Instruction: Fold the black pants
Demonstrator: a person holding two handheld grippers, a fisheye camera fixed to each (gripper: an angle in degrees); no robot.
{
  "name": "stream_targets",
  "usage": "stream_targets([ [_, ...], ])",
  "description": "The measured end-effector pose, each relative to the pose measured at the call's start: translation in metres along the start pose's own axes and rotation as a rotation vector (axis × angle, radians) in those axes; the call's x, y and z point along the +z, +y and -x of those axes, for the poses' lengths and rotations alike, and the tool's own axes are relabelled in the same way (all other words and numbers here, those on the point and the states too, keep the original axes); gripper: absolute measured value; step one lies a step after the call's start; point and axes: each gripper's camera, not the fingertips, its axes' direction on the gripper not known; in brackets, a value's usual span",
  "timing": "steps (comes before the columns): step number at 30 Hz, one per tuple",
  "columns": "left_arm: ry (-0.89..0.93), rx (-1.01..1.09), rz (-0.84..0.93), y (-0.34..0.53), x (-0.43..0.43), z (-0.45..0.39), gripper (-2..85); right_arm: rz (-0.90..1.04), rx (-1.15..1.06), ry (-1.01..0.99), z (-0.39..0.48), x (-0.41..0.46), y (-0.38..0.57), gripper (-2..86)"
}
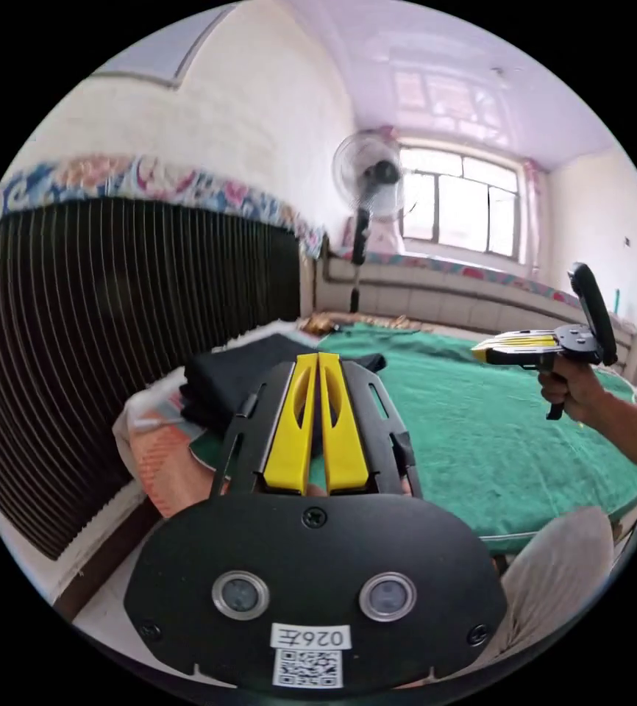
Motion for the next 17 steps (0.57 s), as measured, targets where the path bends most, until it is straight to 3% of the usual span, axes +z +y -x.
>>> stream_targets([
  [4,0.123,0.112,-0.207,-0.061,-0.053,-0.041,-1.0,-0.107,0.056,0.162,0.010,-0.063,0.122,-0.9],
  [6,0.330,0.174,-0.243,-0.113,-0.065,-0.068,-1.0,-0.090,0.099,0.287,0.028,-0.088,0.210,-0.9],
  [9,0.593,0.259,-0.255,-0.178,-0.068,-0.115,-1.0,-0.056,0.176,0.423,0.060,-0.111,0.320,-0.9],
  [17,0.963,0.518,-0.122,-0.326,-0.051,-0.308,-1.0,-0.090,0.456,0.744,0.182,-0.142,0.580,-1.0],
])
